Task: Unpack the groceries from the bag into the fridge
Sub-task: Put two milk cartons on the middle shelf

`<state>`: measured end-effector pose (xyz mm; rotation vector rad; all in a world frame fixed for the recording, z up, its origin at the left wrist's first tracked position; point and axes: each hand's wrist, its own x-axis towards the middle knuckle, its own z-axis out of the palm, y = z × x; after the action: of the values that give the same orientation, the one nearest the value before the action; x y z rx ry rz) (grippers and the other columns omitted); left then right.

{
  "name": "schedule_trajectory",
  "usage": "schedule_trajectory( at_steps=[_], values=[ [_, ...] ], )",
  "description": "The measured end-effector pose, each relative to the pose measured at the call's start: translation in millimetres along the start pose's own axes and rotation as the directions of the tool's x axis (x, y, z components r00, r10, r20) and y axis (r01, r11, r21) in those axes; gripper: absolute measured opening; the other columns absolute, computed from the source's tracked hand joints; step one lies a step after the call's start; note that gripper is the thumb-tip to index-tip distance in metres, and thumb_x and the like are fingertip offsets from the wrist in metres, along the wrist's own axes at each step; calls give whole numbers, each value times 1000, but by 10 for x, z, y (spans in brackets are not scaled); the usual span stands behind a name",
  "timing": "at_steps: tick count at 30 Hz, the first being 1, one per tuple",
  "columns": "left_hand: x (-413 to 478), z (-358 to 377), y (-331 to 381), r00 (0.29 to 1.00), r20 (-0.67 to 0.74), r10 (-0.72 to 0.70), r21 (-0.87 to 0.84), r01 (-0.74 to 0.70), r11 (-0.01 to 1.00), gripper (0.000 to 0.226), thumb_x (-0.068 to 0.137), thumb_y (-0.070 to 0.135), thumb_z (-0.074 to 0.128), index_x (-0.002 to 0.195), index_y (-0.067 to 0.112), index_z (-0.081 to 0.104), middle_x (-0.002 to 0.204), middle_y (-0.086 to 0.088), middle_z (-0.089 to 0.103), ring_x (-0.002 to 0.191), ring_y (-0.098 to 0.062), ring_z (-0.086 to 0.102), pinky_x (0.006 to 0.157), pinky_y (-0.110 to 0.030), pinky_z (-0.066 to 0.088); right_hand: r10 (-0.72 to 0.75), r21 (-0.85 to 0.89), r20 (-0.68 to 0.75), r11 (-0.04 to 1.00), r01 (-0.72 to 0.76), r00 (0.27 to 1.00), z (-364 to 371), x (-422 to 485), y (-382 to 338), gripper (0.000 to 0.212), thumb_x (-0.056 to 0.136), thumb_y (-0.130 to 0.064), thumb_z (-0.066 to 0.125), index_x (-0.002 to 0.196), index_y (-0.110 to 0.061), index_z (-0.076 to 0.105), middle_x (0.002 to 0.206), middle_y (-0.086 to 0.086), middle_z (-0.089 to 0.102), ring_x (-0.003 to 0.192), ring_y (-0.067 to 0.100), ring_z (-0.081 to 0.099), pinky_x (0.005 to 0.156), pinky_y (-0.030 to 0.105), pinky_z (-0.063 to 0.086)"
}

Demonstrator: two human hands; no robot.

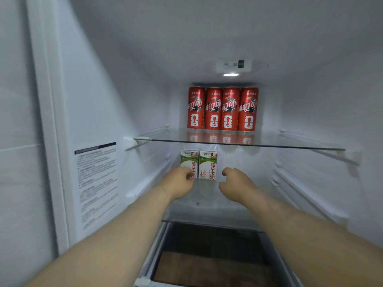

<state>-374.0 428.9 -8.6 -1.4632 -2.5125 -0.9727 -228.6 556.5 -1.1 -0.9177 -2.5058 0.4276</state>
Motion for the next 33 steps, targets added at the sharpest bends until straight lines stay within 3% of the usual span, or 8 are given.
schedule_trajectory(
  at_steps=[3, 8, 13, 15, 21, 24, 28, 33],
  values=[
    [-161, -68, 63, 1000, 15, 15, 111, -16, 994, 29, 94, 26, 53, 119, 18, 65, 125, -4, 65, 110, -21, 61, 94, -33, 50, -8, 25, 24, 1000, 8, 1000, 2, -111, -44, 27, 95, -19, 53, 120, -16, 61, 131, 5, 61, 112, 24, 59, 88, 33, 55],
    [-450, -260, 166, 1000, -14, 7, 197, -4, 980, 28, 93, 27, 53, 115, 17, 66, 117, -1, 66, 95, -15, 57, 81, -26, 43, -32, 52, 13, 998, 31, 999, -6, -315, -66, 33, 95, -19, 55, 128, -19, 57, 132, 4, 59, 116, 24, 58, 93, 36, 54],
    [-788, -340, 287, 1000, -18, 16, 193, -12, 981, 23, 91, 31, 53, 107, 21, 67, 110, 1, 67, 93, -15, 59, 81, -29, 48, -25, 38, -21, 999, 25, 999, -130, -657, -53, 14, 95, -19, 53, 108, -19, 59, 98, -3, 56, 89, 16, 54, 79, 30, 50],
    [-891, -376, 325, 1000, -8, 17, 174, -15, 985, 24, 91, 33, 53, 108, 24, 67, 111, 3, 67, 95, -14, 60, 86, -32, 52, -19, 11, -48, 1000, 19, 999, -207, -801, -68, 7, 94, -19, 53, 99, -17, 58, 95, -3, 59, 85, 15, 56, 79, 31, 53],
    [-1144, -363, 601, 997, -28, 75, 39, -74, 996, 21, 95, 34, 54, 109, 23, 67, 120, 3, 65, 106, -15, 59, 88, -31, 51, 45, -10, -83, 999, -46, 995, -385, -1281, -149, 21, 96, -19, 53, 115, -19, 58, 103, 1, 56, 90, 19, 52, 79, 29, 46],
    [-1273, -281, 741, 993, 8, 120, -15, -120, 993, 25, 96, 34, 54, 116, 23, 64, 130, 2, 61, 119, -19, 55, 96, -33, 48, 67, -51, -89, 996, -71, 994, -458, -1487, -198, 20, 95, -23, 53, 114, -19, 59, 111, 4, 61, 89, 19, 51, 78, 28, 44],
    [-1429, -201, 855, 983, 37, 180, -56, -178, 983, 31, 95, 34, 56, 124, 23, 63, 130, 2, 60, 120, -18, 55, 101, -36, 46, 69, -113, -109, 990, -81, 992, -558, -1840, -172, 23, 95, -27, 54, 115, -18, 60, 110, 4, 60, 88, 19, 51, 76, 26, 41],
    [-1581, -81, 903, 967, 103, 233, -98, -223, 970, 35, 96, 33, 55, 130, 24, 59, 133, 3, 59, 120, -16, 55, 101, -34, 46, 109, -196, -81, 973, -123, 991, -725, -2292, 41, 28, 95, -22, 52, 119, -10, 61, 121, 8, 62, 108, 27, 58, 82, 26, 43]
  ],
)
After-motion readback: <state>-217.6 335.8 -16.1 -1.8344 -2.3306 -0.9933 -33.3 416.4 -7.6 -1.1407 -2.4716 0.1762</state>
